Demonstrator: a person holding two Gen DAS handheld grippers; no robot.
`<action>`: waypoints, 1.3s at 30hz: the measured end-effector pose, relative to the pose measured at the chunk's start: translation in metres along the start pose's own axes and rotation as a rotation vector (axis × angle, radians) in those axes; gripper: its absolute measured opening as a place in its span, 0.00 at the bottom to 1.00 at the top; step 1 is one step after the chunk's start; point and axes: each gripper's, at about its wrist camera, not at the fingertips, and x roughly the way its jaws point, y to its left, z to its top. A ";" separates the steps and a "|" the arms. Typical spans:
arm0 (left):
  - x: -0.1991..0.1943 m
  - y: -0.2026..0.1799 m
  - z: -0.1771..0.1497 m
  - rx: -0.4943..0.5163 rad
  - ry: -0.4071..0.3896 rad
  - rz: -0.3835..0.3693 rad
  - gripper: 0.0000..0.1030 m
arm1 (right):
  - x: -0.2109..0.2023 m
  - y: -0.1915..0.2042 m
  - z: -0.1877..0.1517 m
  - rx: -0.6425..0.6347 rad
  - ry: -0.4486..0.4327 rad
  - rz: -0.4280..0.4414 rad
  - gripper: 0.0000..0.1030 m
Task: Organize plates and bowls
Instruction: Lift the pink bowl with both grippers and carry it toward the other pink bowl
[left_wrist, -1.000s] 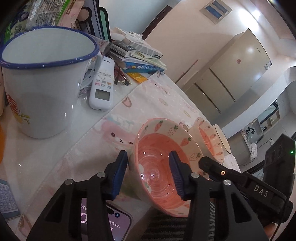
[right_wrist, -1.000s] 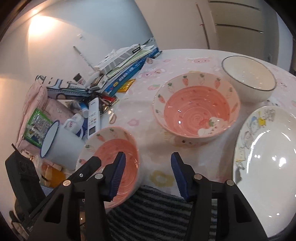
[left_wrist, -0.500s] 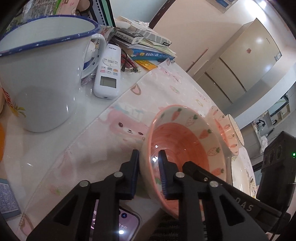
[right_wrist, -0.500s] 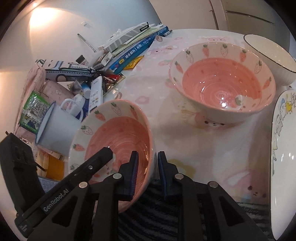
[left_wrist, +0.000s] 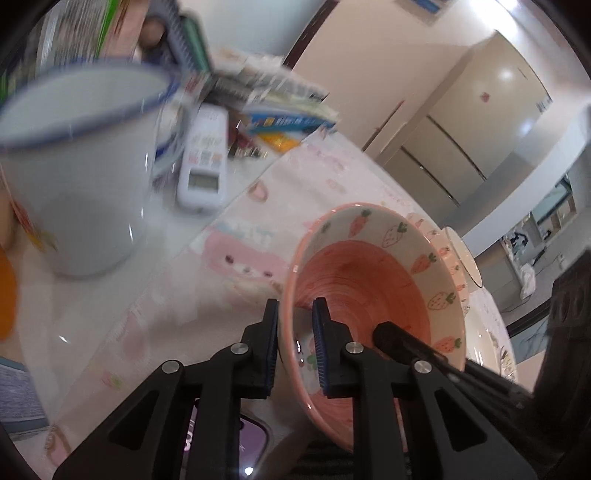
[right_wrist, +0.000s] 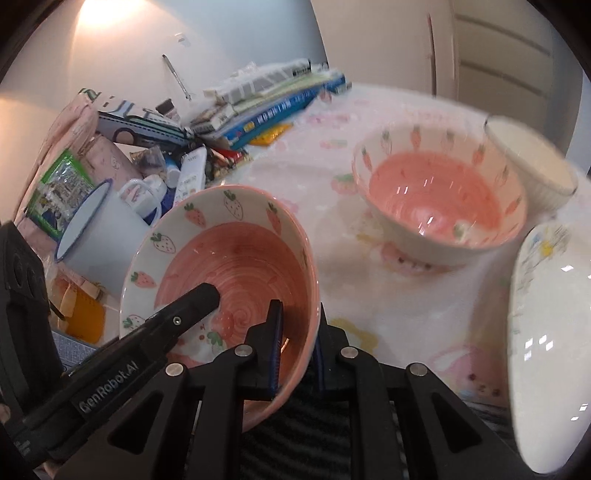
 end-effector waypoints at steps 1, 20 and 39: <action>-0.007 -0.007 0.000 0.026 -0.021 0.015 0.15 | -0.007 -0.002 0.003 0.016 -0.004 0.020 0.15; -0.092 -0.159 0.083 0.202 -0.290 -0.004 0.15 | -0.174 -0.051 0.090 0.127 -0.332 0.118 0.15; 0.020 -0.143 0.065 0.162 -0.117 0.006 0.13 | -0.095 -0.115 0.090 0.233 -0.134 0.116 0.18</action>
